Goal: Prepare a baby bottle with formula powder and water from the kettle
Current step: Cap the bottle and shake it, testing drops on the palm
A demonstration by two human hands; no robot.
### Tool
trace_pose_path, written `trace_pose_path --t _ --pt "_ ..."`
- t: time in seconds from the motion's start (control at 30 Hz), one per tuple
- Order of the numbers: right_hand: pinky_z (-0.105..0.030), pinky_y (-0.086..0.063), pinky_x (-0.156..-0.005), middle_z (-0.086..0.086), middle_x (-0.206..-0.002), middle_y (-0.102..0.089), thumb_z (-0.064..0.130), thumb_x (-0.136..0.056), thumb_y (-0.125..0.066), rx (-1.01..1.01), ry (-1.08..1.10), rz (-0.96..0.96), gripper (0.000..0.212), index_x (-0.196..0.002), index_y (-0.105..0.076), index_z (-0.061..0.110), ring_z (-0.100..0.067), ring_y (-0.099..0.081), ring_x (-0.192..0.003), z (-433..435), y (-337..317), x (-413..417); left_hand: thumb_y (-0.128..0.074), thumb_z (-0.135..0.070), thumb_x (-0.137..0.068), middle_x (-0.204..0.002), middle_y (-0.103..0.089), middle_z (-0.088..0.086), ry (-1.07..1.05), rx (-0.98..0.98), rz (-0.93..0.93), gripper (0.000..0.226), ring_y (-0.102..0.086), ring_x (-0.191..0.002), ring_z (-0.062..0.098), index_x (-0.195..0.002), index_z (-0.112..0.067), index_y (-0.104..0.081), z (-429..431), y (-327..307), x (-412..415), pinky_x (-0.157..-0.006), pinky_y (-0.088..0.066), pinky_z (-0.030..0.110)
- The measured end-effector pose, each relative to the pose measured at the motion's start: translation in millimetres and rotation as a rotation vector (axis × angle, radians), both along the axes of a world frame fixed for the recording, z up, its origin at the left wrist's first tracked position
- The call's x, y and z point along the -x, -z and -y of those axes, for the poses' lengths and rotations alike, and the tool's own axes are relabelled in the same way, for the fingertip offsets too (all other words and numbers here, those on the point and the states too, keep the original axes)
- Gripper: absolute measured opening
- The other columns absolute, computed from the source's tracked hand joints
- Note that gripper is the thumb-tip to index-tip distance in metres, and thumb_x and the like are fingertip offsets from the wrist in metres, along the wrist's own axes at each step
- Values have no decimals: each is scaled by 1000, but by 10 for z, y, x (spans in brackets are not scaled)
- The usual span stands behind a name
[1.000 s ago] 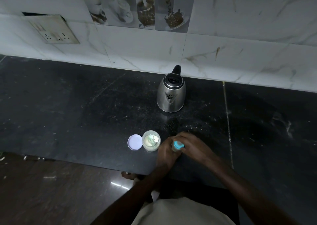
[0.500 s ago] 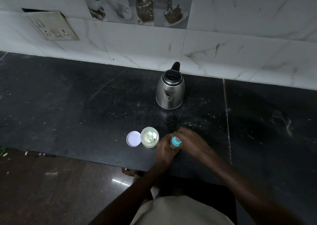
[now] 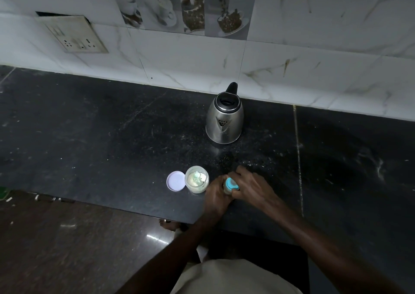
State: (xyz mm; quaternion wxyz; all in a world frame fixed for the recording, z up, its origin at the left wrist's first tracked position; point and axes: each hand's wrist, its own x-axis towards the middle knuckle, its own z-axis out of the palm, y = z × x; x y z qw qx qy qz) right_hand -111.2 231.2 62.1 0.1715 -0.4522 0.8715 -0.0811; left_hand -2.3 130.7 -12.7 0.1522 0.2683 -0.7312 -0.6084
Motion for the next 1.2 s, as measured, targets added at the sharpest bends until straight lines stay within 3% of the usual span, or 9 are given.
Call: trace_pose_path --t 0.1,0.27,0.33,0.4,0.47,0.63,0.8,1.07,1.2 --pt "-36 -56 -72 0 -120 -57 34 -79 -82 55 -25 85 53 -130 -66 25 -21 -65 -90 -15 -20 89 -92 -16 -85 -105 -80 -7 -20 0 -3 32 -76 -101 6 -105 -32 -73 26 24 4 -86 -61 31" --pt "-41 -57 -77 -6 -115 -60 25 -78 -82 33 -31 127 50 -126 -70 17 -26 -66 -92 43 -7 86 -93 -32 -84 -111 -79 -4 -10 -11 8 35 -77 -106 13 -113 -31 -73 75 104 -45 -91 -62 48" --pt "-41 -57 -77 -6 -113 -61 28 -77 -82 7 -11 106 51 -125 -69 16 -26 -67 -92 33 21 90 -94 -31 -83 -108 -79 -5 -27 -14 9 34 -77 -103 12 -110 -35 -73 54 59 -33 -89 -62 43" --pt "-41 -56 -77 -7 -110 -62 31 -76 -81 -21 5 75 48 -119 -70 13 -29 -67 -90 48 42 97 -94 -26 -83 -106 -79 -7 -26 1 10 36 -76 -101 8 -108 -41 -72 41 36 -27 -86 -60 29" --pt "-39 -53 -75 -8 -106 -63 37 -78 -81 -38 5 37 44 -110 -68 10 -30 -67 -89 86 58 84 -93 -25 -84 -104 -78 -8 -19 32 29 36 -75 -99 6 -110 -36 -72 55 62 -43 -84 -57 23" --pt "-34 -47 -74 -9 -112 -67 48 -88 -75 -88 7 -43 47 -115 -66 10 -29 -68 -96 129 16 50 -91 -28 -82 -107 -77 -11 8 79 70 40 -73 -99 4 -117 -26 -71 67 163 -44 -86 -60 34" --pt "-37 -55 -74 -7 -123 -58 37 -85 -76 -76 -49 -18 51 -130 -65 17 -29 -69 -92 108 -5 14 -94 -26 -81 -107 -78 -5 -21 55 45 39 -75 -100 9 -113 -26 -71 62 184 -30 -87 -62 40" --pt "-42 -58 -81 -8 -122 -56 27 -81 -80 -38 -25 104 53 -131 -66 15 -29 -67 -95 89 -22 65 -95 -28 -82 -108 -78 -8 -25 23 18 39 -75 -101 5 -113 -25 -73 49 132 -45 -86 -60 27" --pt "-39 -55 -77 -12 -109 -62 33 -79 -84 -15 -1 82 46 -113 -70 5 -30 -66 -89 106 -10 68 -92 -18 -83 -105 -77 -8 -4 46 25 36 -74 -98 4 -112 -24 -73 64 102 -50 -83 -55 19"
